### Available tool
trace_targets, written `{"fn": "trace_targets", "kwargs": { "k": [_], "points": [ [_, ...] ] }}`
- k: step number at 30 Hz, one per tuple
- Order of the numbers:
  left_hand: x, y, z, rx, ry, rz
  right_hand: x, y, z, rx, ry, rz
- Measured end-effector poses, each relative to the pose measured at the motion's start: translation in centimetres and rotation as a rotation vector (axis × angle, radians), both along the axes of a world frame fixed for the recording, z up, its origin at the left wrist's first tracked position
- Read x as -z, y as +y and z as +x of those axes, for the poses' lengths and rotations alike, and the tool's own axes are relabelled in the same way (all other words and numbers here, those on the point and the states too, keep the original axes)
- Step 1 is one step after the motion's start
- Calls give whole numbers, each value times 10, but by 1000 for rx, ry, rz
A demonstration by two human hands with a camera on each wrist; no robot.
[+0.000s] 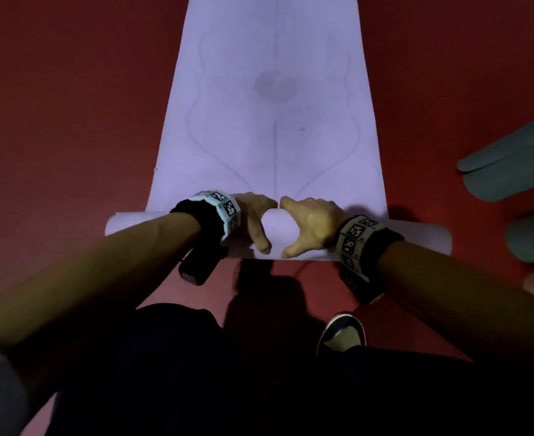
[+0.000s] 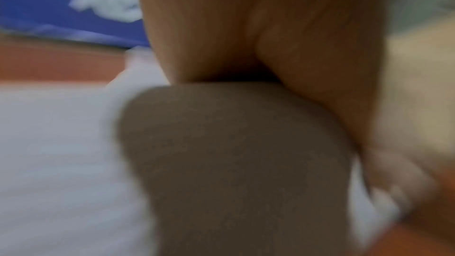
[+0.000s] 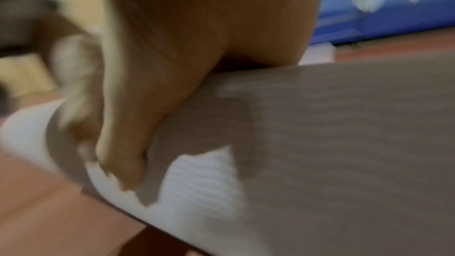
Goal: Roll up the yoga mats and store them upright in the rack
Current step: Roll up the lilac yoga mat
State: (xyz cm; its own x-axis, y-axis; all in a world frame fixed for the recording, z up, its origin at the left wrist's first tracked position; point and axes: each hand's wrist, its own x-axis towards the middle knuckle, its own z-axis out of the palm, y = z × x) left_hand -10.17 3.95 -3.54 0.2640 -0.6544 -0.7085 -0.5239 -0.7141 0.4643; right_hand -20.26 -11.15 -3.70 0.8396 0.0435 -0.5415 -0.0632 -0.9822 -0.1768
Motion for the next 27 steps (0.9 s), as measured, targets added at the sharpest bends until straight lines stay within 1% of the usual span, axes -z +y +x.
{"fn": "trace_targets", "kwargs": {
  "k": [1, 4, 6, 8, 10, 12, 13, 14, 16, 18, 20, 22, 24, 25, 27],
  "points": [
    [3, 1, -4, 20, -56, -25, 0, -1, 2, 22, 19, 0],
    [12, 4, -16, 148, -328, -87, -1, -8, 8, 107, 107, 67],
    [12, 5, -19, 172, -413, -90, -2, -10, 10, 115, 134, 87],
    [7, 2, -14, 126, -394, -60, -3, -11, 10, 120, 134, 93],
    [5, -3, -4, 64, -268, -38, -3, -10, 8, 103, 87, 90],
    [6, -4, 2, 32, -129, -41, -1, -7, 3, 39, 21, 67],
    [9, -4, 3, 23, -104, -49, -1, -6, 2, 27, 4, 54],
    [9, -3, 1, 22, -113, -50, 0, -5, 2, 33, -2, 40],
    [12, 0, -6, 39, -237, -67, 0, -7, 6, 62, 9, 19],
    [13, 4, -13, 121, -385, -119, -1, -9, 10, 109, 42, 41],
    [12, 5, -17, 175, -452, -127, -2, -9, 13, 124, 71, 66],
    [11, 7, -15, 146, -461, -92, -3, -7, 15, 120, 92, 77],
    [9, 7, -11, 109, -435, -66, -4, -3, 12, 130, 82, 98],
    [9, 6, -8, 94, -385, -50, -3, -2, 8, 120, 59, 104],
    [7, 3, 0, 51, -204, -10, 2, 3, -1, 56, 0, 97]
  ]
}}
